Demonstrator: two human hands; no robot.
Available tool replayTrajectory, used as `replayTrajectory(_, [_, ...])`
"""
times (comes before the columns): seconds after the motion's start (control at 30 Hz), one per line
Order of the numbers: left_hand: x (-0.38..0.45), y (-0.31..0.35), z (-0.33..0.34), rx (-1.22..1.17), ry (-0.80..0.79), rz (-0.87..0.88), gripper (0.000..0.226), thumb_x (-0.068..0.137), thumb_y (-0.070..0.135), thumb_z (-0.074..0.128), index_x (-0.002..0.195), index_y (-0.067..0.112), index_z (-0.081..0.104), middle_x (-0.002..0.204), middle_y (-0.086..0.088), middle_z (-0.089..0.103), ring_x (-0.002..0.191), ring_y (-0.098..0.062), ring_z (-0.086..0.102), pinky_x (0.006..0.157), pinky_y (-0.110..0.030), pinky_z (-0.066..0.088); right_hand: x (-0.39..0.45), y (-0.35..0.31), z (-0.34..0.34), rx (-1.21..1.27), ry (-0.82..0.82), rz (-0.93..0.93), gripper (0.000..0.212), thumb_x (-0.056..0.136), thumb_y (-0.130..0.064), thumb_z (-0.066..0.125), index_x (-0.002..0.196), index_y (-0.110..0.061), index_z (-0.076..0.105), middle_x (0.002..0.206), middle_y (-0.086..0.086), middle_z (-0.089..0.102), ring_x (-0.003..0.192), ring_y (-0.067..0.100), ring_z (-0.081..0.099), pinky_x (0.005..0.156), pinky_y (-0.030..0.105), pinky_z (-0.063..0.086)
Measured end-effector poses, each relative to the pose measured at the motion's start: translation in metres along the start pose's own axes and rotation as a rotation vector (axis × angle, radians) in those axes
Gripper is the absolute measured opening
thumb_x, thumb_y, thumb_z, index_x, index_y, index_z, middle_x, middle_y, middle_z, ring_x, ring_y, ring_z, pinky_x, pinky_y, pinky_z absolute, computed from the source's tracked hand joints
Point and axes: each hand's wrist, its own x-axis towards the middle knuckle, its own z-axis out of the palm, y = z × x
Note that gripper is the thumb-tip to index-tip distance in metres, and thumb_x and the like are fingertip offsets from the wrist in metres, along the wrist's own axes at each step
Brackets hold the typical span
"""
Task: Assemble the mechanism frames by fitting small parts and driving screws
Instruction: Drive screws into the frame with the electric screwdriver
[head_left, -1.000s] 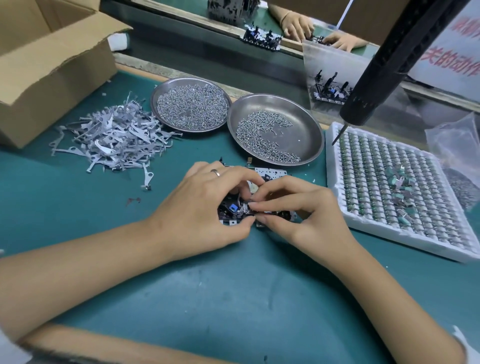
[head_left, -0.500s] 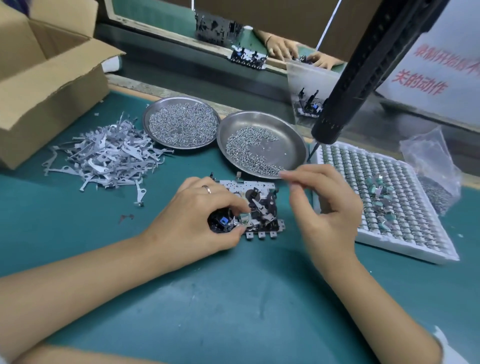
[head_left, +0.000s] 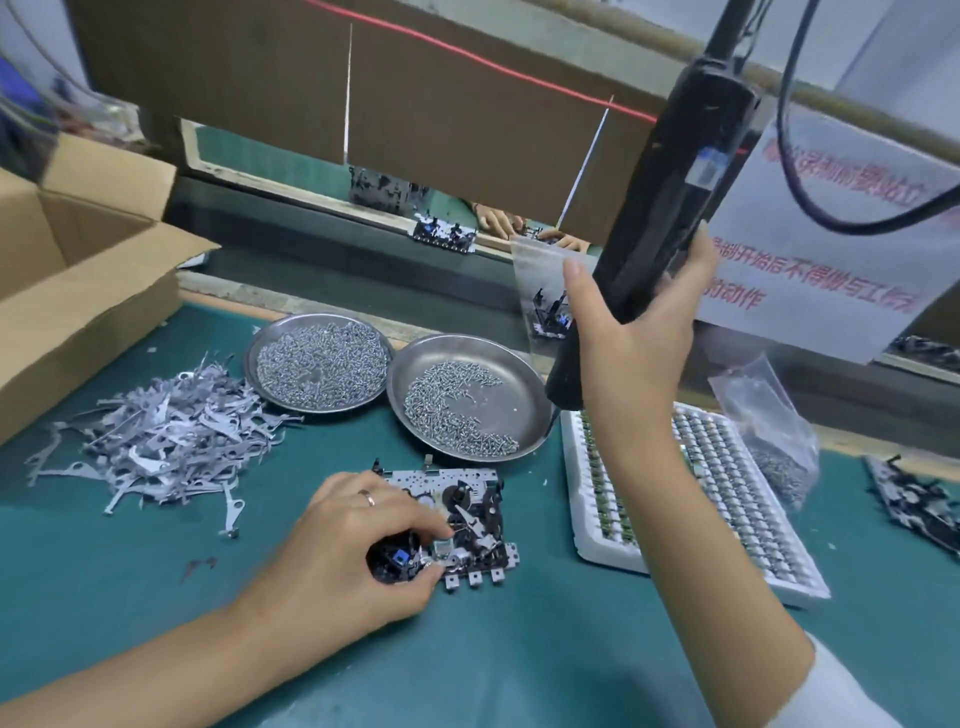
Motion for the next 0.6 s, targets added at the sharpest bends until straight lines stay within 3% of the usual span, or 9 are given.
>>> replayTrajectory(0.03, [0.0, 0.0, 0.0, -0.002, -0.004, -0.002, 0.024, 0.065, 0.047, 0.064, 0.085, 0.036, 0.072, 0.079, 0.028, 0.063, 0.086, 0.005, 0.052, 0.088, -0.022, 0.036, -0.001, -0.002, 0.003, 0.037, -0.01, 0.021, 0.06, 0.087, -0.02, 0.068, 0.136, -0.016, 0.033, 0.085, -0.022, 0.06, 0.079, 0.004, 0.062, 0.075, 0.021, 0.053])
replayTrajectory(0.1, [0.0, 0.0, -0.002, -0.002, -0.019, -0.007, 0.025, 0.066, 0.049, 0.063, 0.085, 0.037, 0.072, 0.08, 0.031, 0.062, 0.086, 0.003, 0.052, 0.088, -0.022, 0.035, -0.011, -0.007, 0.006, 0.138, -0.064, 0.05, 0.042, 0.087, -0.019, 0.066, 0.122, -0.014, 0.042, 0.081, 0.001, 0.058, 0.067, 0.022, 0.059, 0.063, 0.033, 0.054])
replayTrajectory(0.17, [0.0, 0.001, -0.002, -0.002, -0.024, -0.013, 0.027, 0.066, 0.05, 0.062, 0.086, 0.035, 0.073, 0.08, 0.034, 0.06, 0.086, 0.002, 0.052, 0.089, -0.021, 0.034, -0.026, -0.008, 0.007, 0.264, -0.139, 0.067, 0.025, 0.087, -0.011, 0.063, 0.103, -0.014, 0.045, 0.068, 0.006, 0.052, 0.05, 0.023, 0.052, 0.049, 0.03, 0.047])
replayTrajectory(0.23, [-0.001, 0.002, -0.003, -0.003, -0.031, -0.028, 0.028, 0.065, 0.049, 0.063, 0.086, 0.034, 0.074, 0.081, 0.032, 0.062, 0.085, 0.0, 0.053, 0.09, -0.022, 0.034, -0.044, -0.006, 0.009, 0.407, -0.191, 0.102, 0.022, 0.086, -0.006, 0.061, 0.094, -0.016, 0.043, 0.06, 0.003, 0.05, 0.04, 0.021, 0.047, 0.044, 0.026, 0.041])
replayTrajectory(0.37, [0.0, 0.004, -0.004, 0.01, -0.044, -0.028, 0.024, 0.065, 0.044, 0.067, 0.084, 0.031, 0.074, 0.08, 0.022, 0.067, 0.084, -0.008, 0.057, 0.089, -0.027, 0.035, -0.068, -0.006, 0.012, 0.571, -0.235, 0.153, 0.02, 0.083, -0.005, 0.057, 0.092, -0.016, 0.044, 0.055, 0.001, 0.05, 0.036, 0.02, 0.045, 0.044, 0.023, 0.038])
replayTrajectory(0.6, [0.0, 0.005, -0.005, 0.045, -0.042, -0.006, 0.018, 0.065, 0.036, 0.072, 0.079, 0.025, 0.072, 0.076, 0.026, 0.06, 0.08, -0.013, 0.057, 0.085, -0.031, 0.038, -0.082, -0.006, 0.02, 0.603, -0.211, 0.169, 0.023, 0.082, -0.002, 0.053, 0.096, -0.018, 0.044, 0.052, -0.001, 0.047, 0.034, 0.019, 0.041, 0.042, 0.024, 0.037])
